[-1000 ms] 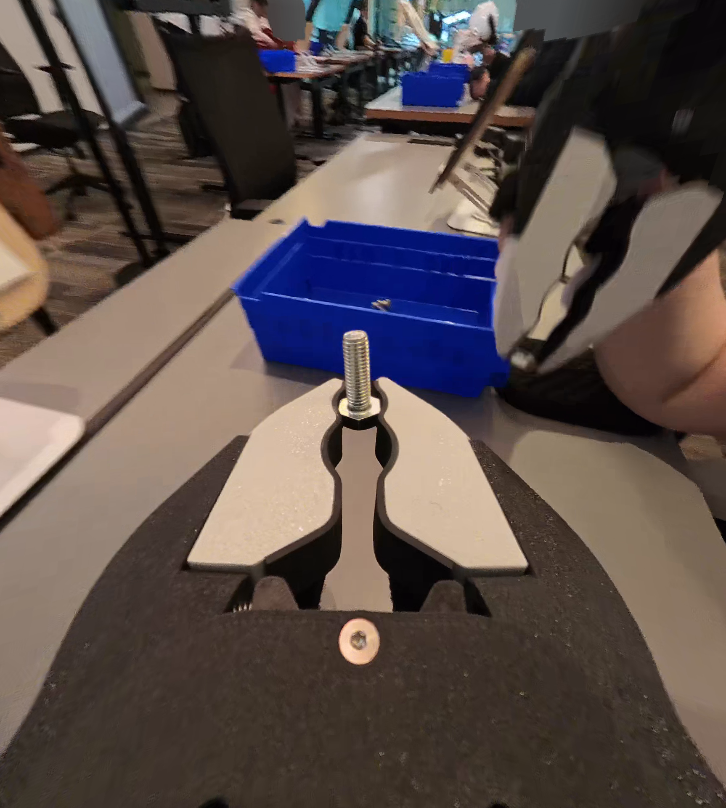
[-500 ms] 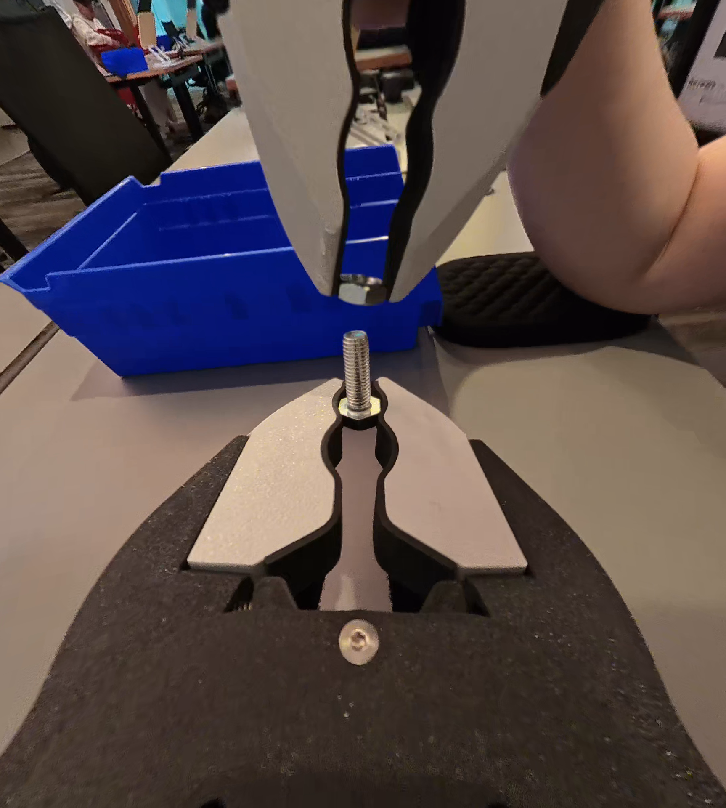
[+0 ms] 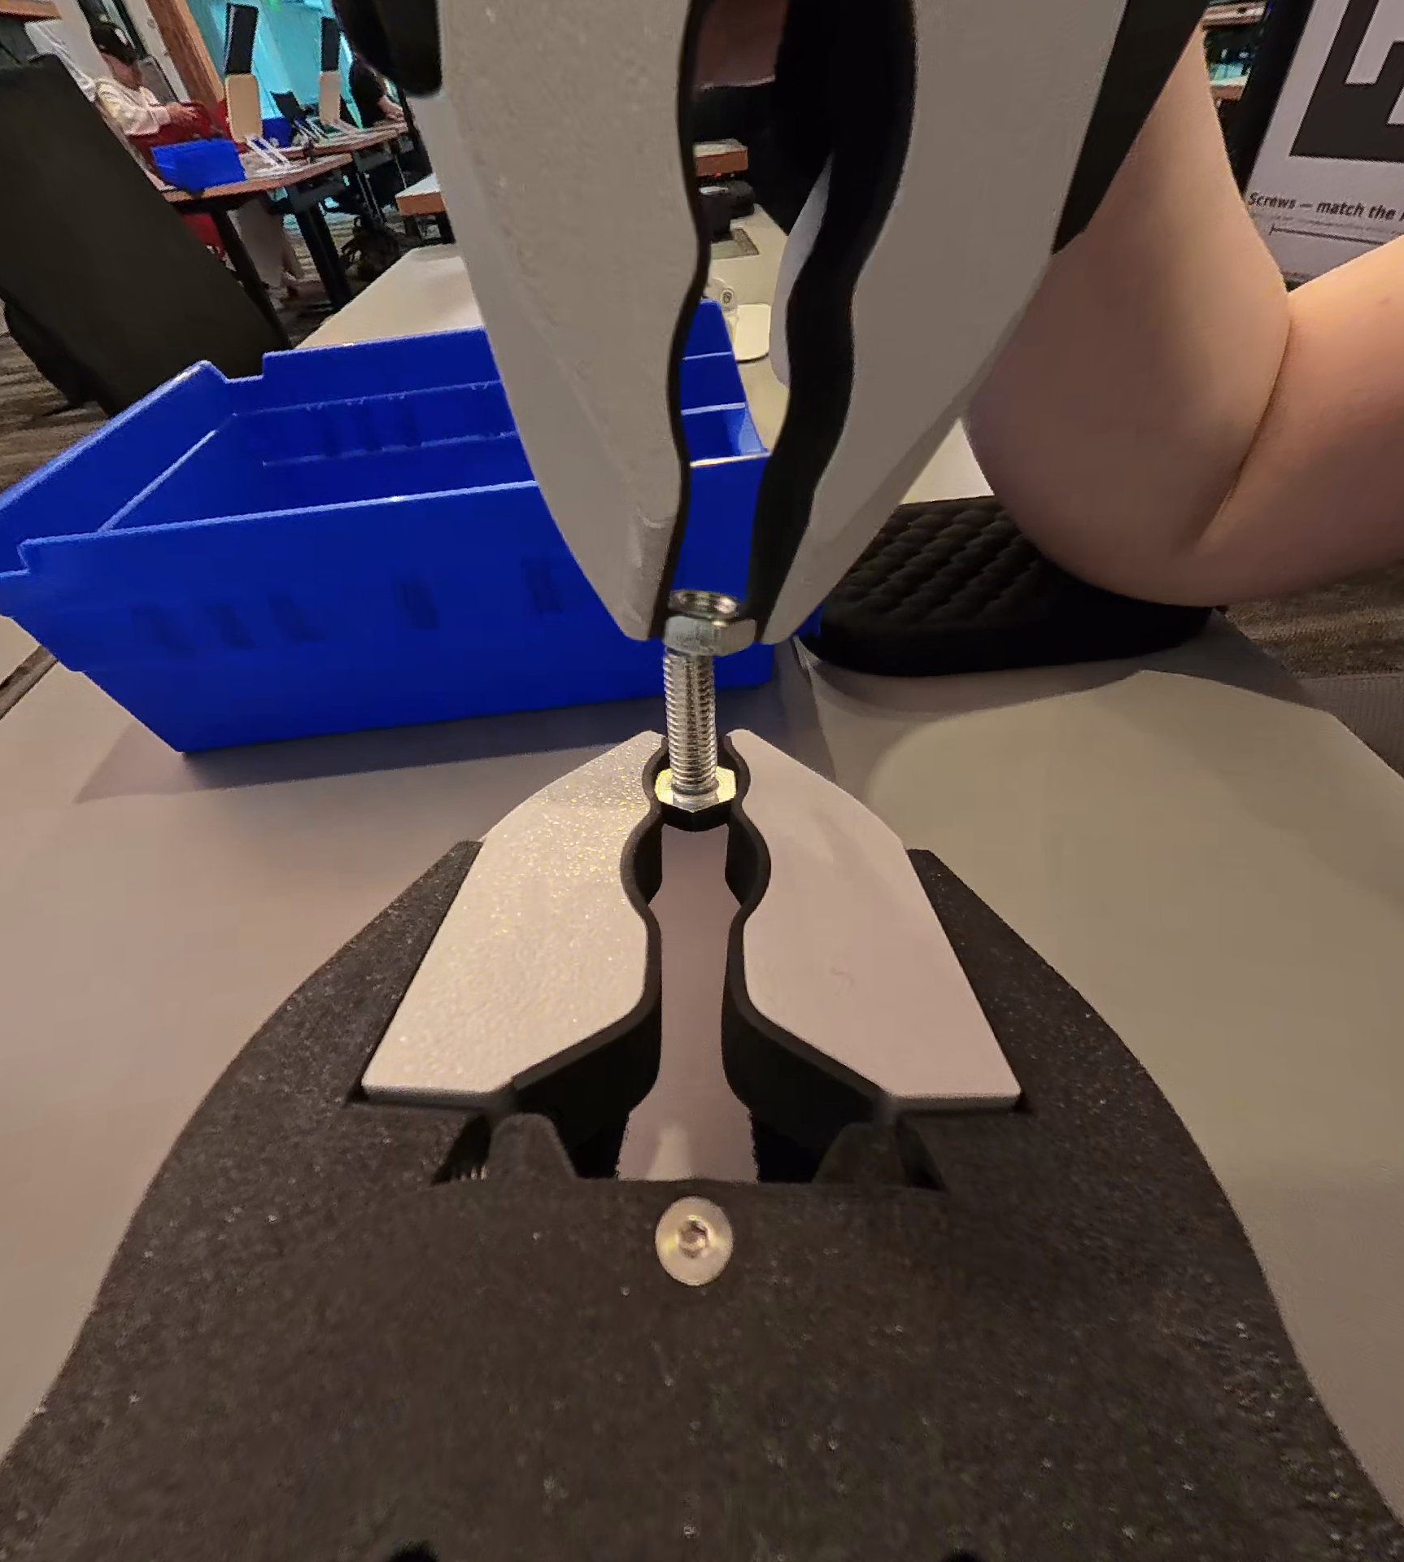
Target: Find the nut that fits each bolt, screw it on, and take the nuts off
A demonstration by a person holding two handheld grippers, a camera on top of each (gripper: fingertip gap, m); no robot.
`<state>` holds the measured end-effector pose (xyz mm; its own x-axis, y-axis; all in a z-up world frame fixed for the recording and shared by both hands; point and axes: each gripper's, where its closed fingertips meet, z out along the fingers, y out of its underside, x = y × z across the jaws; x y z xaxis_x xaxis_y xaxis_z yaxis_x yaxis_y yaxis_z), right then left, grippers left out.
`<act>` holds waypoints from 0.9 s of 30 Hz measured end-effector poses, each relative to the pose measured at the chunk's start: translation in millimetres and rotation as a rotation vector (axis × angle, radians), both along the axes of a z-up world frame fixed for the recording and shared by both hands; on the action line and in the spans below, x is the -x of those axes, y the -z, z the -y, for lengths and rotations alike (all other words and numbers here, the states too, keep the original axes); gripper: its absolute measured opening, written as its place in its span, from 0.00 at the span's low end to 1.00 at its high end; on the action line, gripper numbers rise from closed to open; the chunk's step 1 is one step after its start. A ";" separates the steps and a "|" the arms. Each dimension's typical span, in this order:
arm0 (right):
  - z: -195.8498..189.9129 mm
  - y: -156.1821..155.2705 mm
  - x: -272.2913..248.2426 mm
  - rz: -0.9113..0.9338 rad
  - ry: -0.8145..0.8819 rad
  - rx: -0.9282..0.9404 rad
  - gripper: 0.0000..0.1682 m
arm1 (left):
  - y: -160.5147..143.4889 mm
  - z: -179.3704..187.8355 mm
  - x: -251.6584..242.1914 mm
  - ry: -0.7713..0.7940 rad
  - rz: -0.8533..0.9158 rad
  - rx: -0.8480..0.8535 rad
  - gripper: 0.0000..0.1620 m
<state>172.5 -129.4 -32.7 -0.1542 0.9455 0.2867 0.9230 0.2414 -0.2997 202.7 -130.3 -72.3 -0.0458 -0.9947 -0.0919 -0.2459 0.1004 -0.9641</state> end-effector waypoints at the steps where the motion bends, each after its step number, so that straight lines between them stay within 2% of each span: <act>1: 0.8 0.6 0.1 0.003 -0.005 0.002 0.09 | 0.1 1.0 -0.3 0.005 -0.001 0.001 0.06; 18: 16.2 6.6 -4.7 0.076 -0.078 -0.010 0.10 | 6.1 17.0 -2.7 0.079 -0.076 -0.066 0.06; 27: -1.8 5.2 -3.7 0.026 0.131 0.056 0.09 | 5.6 -7.0 0.2 -0.074 -0.125 -0.110 0.06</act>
